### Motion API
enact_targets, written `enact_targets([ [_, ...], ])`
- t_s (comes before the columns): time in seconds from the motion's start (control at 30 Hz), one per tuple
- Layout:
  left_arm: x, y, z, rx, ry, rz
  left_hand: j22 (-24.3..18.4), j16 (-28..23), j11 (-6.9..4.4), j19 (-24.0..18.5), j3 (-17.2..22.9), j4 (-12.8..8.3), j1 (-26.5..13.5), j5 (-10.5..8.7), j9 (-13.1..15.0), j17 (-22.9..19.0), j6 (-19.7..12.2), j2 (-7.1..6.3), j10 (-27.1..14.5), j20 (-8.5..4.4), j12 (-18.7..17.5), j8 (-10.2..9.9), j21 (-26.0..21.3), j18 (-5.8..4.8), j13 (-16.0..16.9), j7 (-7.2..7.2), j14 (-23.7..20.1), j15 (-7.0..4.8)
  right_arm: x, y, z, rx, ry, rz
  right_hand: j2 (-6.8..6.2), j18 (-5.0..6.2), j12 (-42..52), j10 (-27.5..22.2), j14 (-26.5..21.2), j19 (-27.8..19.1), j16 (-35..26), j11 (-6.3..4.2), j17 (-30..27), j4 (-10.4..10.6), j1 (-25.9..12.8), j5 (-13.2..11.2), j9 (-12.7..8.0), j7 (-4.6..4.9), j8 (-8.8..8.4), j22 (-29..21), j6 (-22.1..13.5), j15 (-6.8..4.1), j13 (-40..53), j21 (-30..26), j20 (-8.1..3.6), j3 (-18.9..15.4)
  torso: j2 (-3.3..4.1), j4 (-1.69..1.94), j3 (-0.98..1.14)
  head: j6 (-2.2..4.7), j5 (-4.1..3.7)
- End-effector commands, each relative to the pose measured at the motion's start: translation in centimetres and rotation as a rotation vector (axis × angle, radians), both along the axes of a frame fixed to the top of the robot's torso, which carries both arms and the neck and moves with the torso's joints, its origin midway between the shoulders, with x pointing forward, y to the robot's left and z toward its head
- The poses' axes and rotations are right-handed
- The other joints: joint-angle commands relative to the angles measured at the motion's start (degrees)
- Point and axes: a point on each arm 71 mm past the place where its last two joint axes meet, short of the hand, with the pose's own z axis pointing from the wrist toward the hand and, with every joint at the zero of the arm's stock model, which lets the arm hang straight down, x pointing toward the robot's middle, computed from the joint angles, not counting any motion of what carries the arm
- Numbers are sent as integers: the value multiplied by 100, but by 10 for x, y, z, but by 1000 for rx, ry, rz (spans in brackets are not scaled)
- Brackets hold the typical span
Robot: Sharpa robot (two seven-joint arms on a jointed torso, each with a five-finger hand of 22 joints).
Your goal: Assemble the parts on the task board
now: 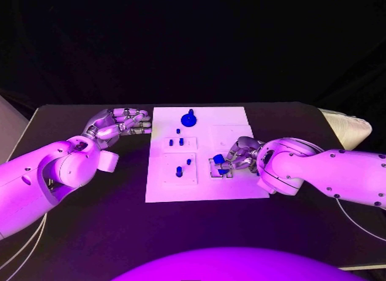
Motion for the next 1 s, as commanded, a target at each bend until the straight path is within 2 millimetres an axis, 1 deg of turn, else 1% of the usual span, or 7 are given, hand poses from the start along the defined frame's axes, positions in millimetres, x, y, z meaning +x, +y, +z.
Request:
enact_targets([
  [0.03, -1, -2, 1, -13, 0, -17, -6, -39, -11, 29, -39, -4, 40, -14, -10, 9, 36, -4, 17, -12, -24, -24, -26, 31, 7, 20, 35, 16, 1, 3, 0, -35, -20, 27, -34, -91, -35, 367, 585, 364, 20, -15, 1455, -11, -34, -4, 6, -50, -40, 639, 102, -28, 1182, 2, -30, -41, 2, -3, 7, -2, 1],
  [0.2, -1, -2, 1, -12, 1, -17, -6, -39, -11, 29, -39, -4, 40, -14, -10, 9, 36, -4, 17, -12, -24, -24, -26, 31, 7, 20, 35, 16, 1, 6, -1, -35, -26, 36, -49, -93, -36, 368, 585, 366, 18, -16, 1453, -12, -79, 7, 9, -52, -35, 649, 103, -29, 1182, 16, -30, -65, 5, -4, 5, -11, 3],
  [0.37, -1, -2, 0, -12, 2, -18, -6, -39, -11, 29, -39, -4, 40, -14, -10, 9, 36, -4, 17, -12, -24, -24, -26, 31, 7, 20, 35, 16, 1, 8, -1, -34, -28, 43, -54, -95, -23, 377, 586, 367, 20, -16, 1456, -12, -96, 6, 11, -53, -32, 654, 105, -29, 1194, 22, -30, -76, 3, -3, 7, -24, 9],
  [0.53, -1, -1, 0, -11, 3, -18, -12, -49, -11, 30, -39, 2, 35, -14, -12, 10, 40, 3, 17, -10, -25, -23, -33, 31, 7, 20, 36, 17, 1, 9, -2, -36, -24, 46, -56, -95, -20, 378, 586, 367, 21, -17, 1458, -12, -102, 5, 12, -54, -30, 653, 108, -29, 1197, 22, -30, -80, 2, -5, 5, -27, 14],
  [1.0, -1, 0, 0, -9, 6, -19, -15, -55, -10, 31, -41, 6, 31, -14, -13, 11, 42, 5, 16, -10, -25, -23, -36, 31, 7, 20, 36, 18, 0, 9, -4, -40, -14, 52, -54, -97, -20, 379, 586, 369, 20, -19, 1457, -12, -121, 4, 16, -58, -22, 661, 117, -30, 1198, 32, -30, -88, 2, -5, 6, -44, 29],
])
